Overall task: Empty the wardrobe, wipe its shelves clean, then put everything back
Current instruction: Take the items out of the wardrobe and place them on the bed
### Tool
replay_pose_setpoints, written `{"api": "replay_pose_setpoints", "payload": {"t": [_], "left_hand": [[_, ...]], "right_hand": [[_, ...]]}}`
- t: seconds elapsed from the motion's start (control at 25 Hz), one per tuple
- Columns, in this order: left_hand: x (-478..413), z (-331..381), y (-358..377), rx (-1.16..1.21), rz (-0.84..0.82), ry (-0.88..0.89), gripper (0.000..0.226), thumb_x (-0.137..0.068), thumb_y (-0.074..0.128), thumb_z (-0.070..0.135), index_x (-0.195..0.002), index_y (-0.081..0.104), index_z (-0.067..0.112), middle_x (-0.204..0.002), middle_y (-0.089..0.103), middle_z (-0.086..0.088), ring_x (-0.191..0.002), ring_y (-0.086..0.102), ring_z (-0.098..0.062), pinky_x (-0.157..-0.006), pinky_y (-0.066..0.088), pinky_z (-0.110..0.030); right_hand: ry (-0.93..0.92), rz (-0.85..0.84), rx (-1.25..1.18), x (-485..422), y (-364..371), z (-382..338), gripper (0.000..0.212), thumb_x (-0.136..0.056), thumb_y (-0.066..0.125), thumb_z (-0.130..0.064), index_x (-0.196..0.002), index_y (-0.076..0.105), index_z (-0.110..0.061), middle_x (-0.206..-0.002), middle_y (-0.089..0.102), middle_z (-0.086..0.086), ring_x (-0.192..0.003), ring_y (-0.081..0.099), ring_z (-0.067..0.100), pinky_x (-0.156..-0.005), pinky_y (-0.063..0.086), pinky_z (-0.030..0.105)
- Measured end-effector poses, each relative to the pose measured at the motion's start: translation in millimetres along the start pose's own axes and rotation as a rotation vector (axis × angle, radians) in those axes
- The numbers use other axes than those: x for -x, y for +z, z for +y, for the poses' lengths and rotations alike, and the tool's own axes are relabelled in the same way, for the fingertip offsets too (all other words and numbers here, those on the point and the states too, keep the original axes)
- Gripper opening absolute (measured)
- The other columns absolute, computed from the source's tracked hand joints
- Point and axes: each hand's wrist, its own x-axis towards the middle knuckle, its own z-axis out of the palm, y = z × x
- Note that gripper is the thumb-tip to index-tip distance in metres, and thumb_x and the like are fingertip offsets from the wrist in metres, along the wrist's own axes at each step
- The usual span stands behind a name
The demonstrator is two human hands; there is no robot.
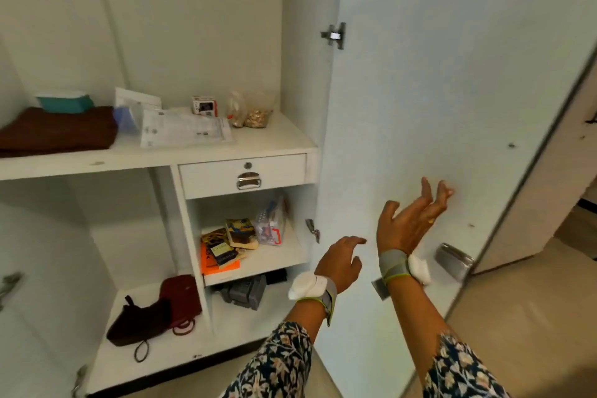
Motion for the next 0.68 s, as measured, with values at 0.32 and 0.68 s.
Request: {"api": "replay_pose_setpoints", "payload": {"t": [0.32,0.68], "left_hand": [[40.7,-140.2,-171.6,-0.083,0.239,-0.214,0.037,-0.09,0.049,0.008,-0.125,0.056,0.018,-0.129,0.056,-0.005,-0.12,0.051,-0.022,-0.101,0.038,-0.024],[10.1,-263.5,-325.4,-0.014,0.614,-0.344,0.032,-0.09,0.051,0.005,-0.117,0.058,0.02,-0.124,0.054,-0.001,-0.118,0.051,-0.017,-0.098,0.04,-0.025]], "right_hand": [[0.002,-0.421,-0.306,110.9,145.3,-110.6,0.039,-0.082,0.056,0.003,-0.118,0.053,-0.013,-0.135,0.037,0.009,-0.132,0.038,0.028,-0.104,0.039,0.028],[-0.079,-0.825,-0.403,167.0,323.5,-181.5,0.028,-0.085,0.056,-0.003,-0.112,0.056,-0.013,-0.122,0.041,0.005,-0.098,0.051,0.018,-0.082,0.039,0.022]]}}
